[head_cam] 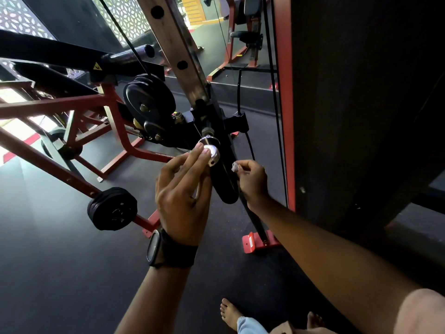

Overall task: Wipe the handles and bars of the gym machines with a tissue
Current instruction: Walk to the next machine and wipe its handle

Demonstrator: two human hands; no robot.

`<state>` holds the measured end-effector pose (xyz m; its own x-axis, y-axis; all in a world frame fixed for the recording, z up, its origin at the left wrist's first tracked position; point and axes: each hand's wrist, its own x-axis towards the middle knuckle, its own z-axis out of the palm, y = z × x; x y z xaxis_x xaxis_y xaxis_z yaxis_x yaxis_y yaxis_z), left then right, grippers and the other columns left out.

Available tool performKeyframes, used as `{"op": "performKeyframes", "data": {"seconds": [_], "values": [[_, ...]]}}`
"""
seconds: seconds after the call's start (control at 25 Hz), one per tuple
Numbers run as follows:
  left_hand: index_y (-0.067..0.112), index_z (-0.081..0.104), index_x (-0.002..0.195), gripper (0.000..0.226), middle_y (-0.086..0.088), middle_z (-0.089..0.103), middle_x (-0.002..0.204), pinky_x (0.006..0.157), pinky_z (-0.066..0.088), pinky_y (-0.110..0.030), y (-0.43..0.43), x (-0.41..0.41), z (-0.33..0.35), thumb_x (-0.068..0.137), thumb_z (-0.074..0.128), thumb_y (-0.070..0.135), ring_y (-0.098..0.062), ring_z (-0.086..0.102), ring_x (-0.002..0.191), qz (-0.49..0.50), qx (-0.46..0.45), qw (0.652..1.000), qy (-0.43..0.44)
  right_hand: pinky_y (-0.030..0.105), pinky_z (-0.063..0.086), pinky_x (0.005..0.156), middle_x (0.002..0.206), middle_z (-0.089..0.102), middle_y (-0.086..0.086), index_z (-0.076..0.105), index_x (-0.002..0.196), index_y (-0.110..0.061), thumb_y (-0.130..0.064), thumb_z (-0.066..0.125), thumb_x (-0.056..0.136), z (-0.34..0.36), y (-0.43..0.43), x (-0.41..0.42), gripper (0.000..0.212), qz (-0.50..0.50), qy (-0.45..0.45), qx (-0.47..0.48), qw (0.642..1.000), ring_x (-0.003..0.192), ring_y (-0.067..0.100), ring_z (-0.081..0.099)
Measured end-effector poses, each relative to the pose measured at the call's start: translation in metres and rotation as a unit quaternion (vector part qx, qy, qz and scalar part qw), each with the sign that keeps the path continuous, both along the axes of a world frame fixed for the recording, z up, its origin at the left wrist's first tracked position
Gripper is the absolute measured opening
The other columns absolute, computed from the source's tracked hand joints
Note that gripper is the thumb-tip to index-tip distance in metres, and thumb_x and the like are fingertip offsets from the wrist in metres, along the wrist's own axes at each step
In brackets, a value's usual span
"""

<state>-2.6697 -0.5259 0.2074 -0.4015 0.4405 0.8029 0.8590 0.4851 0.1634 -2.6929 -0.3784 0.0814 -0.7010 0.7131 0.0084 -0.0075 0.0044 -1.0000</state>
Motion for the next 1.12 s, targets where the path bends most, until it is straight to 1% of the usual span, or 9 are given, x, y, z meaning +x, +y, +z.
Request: {"op": "performKeyframes", "data": {"seconds": [0.16, 0.28, 0.4, 0.56, 0.72, 0.84, 0.96, 1.04, 1.12], "values": [[0.017, 0.054, 0.131, 0.038, -0.008, 0.064, 0.128, 0.084, 0.051, -0.050, -0.002, -0.001, 0.000, 0.093, 0.059, 0.015, -0.028, 0.058, 0.113, -0.002, -0.013, 1.000, 0.006, 0.027, 0.057, 0.069, 0.091, 0.070, 0.006, 0.068, 0.105, -0.007, -0.004, 0.058, 0.097, -0.001, 0.002, -0.004, 0.013, 0.029, -0.031, -0.134, 0.990, 0.083, 0.020, 0.069], [0.015, 0.057, 0.131, 0.038, -0.007, 0.064, 0.128, 0.083, 0.050, -0.051, -0.002, 0.000, 0.001, 0.093, 0.059, 0.014, -0.027, 0.058, 0.111, -0.002, -0.008, 1.000, -0.002, 0.023, 0.055, 0.072, 0.093, 0.068, 0.002, 0.070, 0.108, -0.006, 0.000, 0.053, 0.097, 0.010, 0.003, -0.010, 0.021, 0.012, -0.062, -0.147, 0.987, 0.089, 0.019, 0.069], [0.018, 0.055, 0.131, 0.038, -0.006, 0.065, 0.126, 0.081, 0.050, -0.050, -0.002, 0.002, 0.002, 0.093, 0.059, 0.015, -0.024, 0.057, 0.109, 0.005, -0.006, 1.000, -0.001, 0.024, 0.057, 0.077, 0.096, 0.073, 0.004, 0.073, 0.102, -0.009, -0.002, 0.057, 0.096, 0.012, -0.002, 0.001, 0.019, 0.017, -0.012, -0.259, 0.966, 0.089, 0.013, 0.071], [0.018, 0.054, 0.133, 0.040, -0.007, 0.067, 0.124, 0.079, 0.051, -0.049, -0.002, 0.003, 0.003, 0.093, 0.059, 0.015, -0.022, 0.056, 0.105, 0.002, -0.003, 1.000, -0.011, 0.026, 0.055, 0.068, 0.099, 0.073, 0.009, 0.071, 0.109, -0.005, -0.007, 0.058, 0.098, 0.008, 0.001, 0.002, 0.017, 0.044, -0.029, -0.286, 0.957, 0.088, 0.018, 0.071], [0.015, 0.056, 0.132, 0.039, -0.008, 0.067, 0.123, 0.078, 0.051, -0.049, -0.004, 0.003, 0.003, 0.093, 0.059, 0.015, -0.022, 0.056, 0.105, 0.004, -0.007, 1.000, -0.011, 0.027, 0.056, 0.072, 0.091, 0.073, 0.000, 0.069, 0.097, -0.006, -0.002, 0.063, 0.092, 0.001, -0.011, 0.030, 0.009, 0.072, -0.011, -0.399, 0.914, 0.083, 0.011, 0.070], [0.011, 0.062, 0.128, 0.035, -0.007, 0.066, 0.125, 0.078, 0.051, -0.050, -0.002, 0.002, 0.004, 0.094, 0.060, 0.015, -0.024, 0.058, 0.103, 0.003, -0.009, 1.000, -0.011, 0.025, 0.059, 0.074, 0.086, 0.068, 0.008, 0.067, 0.089, 0.000, -0.003, 0.061, 0.096, 0.006, 0.006, 0.016, 0.009, 0.034, -0.031, -0.393, 0.918, 0.081, 0.018, 0.065], [0.012, 0.062, 0.129, 0.036, -0.006, 0.065, 0.127, 0.077, 0.051, -0.052, -0.004, 0.003, 0.006, 0.094, 0.059, 0.016, -0.025, 0.058, 0.104, 0.012, -0.018, 1.000, -0.006, 0.035, 0.060, 0.078, 0.086, 0.070, 0.007, 0.068, 0.086, -0.011, -0.010, 0.064, 0.096, 0.017, 0.003, 0.006, 0.011, 0.052, -0.054, -0.354, 0.932, 0.084, 0.020, 0.068], [0.012, 0.061, 0.129, 0.037, -0.006, 0.066, 0.126, 0.077, 0.051, -0.052, -0.003, 0.004, 0.005, 0.093, 0.059, 0.015, -0.025, 0.058, 0.105, 0.010, -0.017, 1.000, -0.014, 0.029, 0.058, 0.069, 0.093, 0.072, 0.006, 0.069, 0.090, -0.016, -0.012, 0.064, 0.096, 0.013, -0.004, 0.009, 0.008, 0.033, -0.053, -0.361, 0.930, 0.083, 0.017, 0.070], [0.012, 0.062, 0.129, 0.036, -0.006, 0.066, 0.126, 0.077, 0.051, -0.052, -0.003, 0.004, 0.005, 0.093, 0.059, 0.015, -0.025, 0.058, 0.105, 0.009, -0.018, 1.000, -0.011, 0.027, 0.056, 0.067, 0.094, 0.072, 0.006, 0.070, 0.091, -0.017, -0.012, 0.064, 0.095, 0.014, -0.002, 0.010, 0.008, 0.027, -0.041, -0.342, 0.939, 0.081, 0.016, 0.069]]}}
